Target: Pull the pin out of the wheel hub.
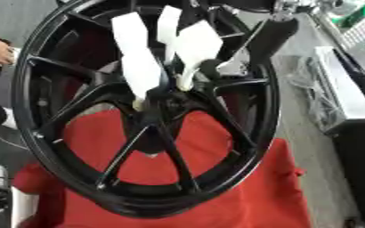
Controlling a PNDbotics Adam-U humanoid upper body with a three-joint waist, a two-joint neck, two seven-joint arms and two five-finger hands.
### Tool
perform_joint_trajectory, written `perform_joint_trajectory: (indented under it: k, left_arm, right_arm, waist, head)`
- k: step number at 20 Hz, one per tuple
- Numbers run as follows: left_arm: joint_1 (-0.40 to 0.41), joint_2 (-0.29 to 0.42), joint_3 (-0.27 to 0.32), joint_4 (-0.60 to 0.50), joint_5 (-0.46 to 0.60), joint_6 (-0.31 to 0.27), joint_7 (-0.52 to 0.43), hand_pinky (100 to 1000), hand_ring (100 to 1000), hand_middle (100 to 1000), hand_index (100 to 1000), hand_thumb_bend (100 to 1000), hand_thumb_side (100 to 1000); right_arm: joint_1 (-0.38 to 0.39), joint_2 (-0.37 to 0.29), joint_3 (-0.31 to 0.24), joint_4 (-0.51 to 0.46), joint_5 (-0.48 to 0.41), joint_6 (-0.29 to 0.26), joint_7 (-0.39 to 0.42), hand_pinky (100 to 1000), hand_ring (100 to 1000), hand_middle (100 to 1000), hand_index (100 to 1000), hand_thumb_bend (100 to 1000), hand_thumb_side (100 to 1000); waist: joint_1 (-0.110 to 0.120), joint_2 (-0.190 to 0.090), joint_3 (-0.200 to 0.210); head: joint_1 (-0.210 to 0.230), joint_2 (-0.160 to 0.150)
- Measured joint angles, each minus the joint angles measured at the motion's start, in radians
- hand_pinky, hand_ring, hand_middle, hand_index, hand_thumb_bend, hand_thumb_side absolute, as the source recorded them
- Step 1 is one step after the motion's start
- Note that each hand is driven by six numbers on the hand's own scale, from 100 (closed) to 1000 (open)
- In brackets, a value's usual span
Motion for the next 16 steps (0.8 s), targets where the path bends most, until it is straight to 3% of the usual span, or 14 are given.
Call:
perform_joint_trajectory:
  k: [3,7,11,16]
  left_arm:
    - [0.001,0.0,0.0,0.0,0.0,-0.001,0.001,723,835,721,792,100,772]
    - [0.007,0.0,0.005,0.0,-0.003,-0.004,0.004,724,835,721,793,100,772]
    - [0.009,0.0,0.011,0.0,-0.003,-0.006,0.01,725,836,721,793,100,771]
    - [0.01,0.0,0.018,-0.001,-0.003,-0.009,0.017,726,837,722,793,100,770]
  right_arm:
    - [0.055,-0.05,-0.062,-0.051,-0.084,0.031,-0.034,666,477,363,476,100,100]
    - [0.189,-0.137,-0.179,-0.107,-0.195,0.064,-0.126,672,480,374,486,100,100]
    - [0.402,-0.213,-0.336,-0.116,-0.263,0.049,-0.285,679,483,382,493,100,100]
    - [0.685,-0.221,-0.521,-0.121,-0.261,0.008,-0.485,692,495,402,511,100,100]
  waist:
    - [0.0,0.0,-0.007]
    - [0.003,0.0,-0.017]
    - [0.013,0.002,-0.026]
    - [0.032,0.011,-0.035]
  head:
    - [0.007,0.0]
    - [0.019,0.0]
    - [0.038,0.0]
    - [0.07,-0.002]
